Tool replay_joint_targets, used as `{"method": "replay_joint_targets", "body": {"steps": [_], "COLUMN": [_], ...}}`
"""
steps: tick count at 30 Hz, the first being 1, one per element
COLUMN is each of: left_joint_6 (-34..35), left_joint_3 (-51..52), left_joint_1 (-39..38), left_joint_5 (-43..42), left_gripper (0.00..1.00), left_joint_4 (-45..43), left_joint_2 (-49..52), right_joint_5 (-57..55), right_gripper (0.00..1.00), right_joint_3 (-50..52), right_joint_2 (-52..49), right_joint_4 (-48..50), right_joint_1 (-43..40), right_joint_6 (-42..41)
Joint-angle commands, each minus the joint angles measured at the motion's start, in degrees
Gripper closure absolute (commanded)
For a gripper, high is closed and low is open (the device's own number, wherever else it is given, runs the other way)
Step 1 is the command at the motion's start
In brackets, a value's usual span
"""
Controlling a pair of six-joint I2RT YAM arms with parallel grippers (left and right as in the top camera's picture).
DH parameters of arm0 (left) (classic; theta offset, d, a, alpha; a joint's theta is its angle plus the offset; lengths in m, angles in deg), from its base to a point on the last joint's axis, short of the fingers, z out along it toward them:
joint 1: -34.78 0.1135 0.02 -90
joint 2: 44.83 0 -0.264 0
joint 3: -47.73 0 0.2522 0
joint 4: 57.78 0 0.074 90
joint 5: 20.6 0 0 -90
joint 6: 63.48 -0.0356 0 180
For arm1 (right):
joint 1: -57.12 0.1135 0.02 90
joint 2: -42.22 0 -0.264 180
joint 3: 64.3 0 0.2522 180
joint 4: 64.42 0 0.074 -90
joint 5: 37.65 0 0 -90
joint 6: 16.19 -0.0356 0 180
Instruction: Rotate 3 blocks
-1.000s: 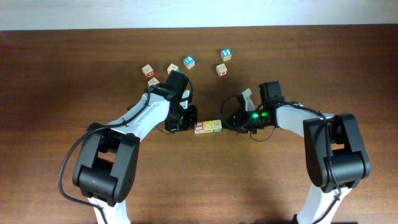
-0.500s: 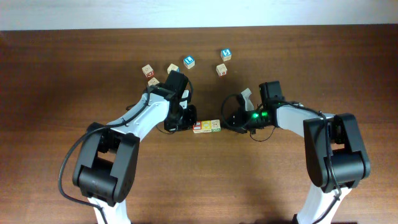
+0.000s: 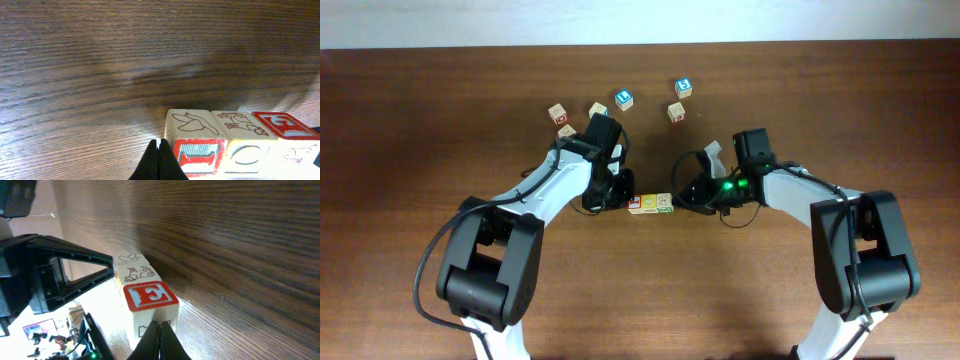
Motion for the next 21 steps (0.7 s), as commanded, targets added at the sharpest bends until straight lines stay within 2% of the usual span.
{"method": "replay_joint_targets", "body": {"steps": [1,21], "left_joint_6": [-0.92,-0.94], "left_joint_3": [0.13,0.13], "left_joint_1": [-0.59,-0.63], "left_joint_5": [-3.23,-3.23], "left_gripper": [1.0,1.0], "left_joint_4": [-0.33,-0.33], "left_joint_2": [0.42,0.42], "right_joint_5": [0.28,-4.9], "right_gripper": [0.96,0.96], "right_joint_3": [-0.15,-5.44], "right_joint_2": [1.97,2.78], "right_joint_4": [-0.07,-5.35], "right_joint_1": [2.73,7.96], "right_joint_6": [-0.11,-0.9]}}
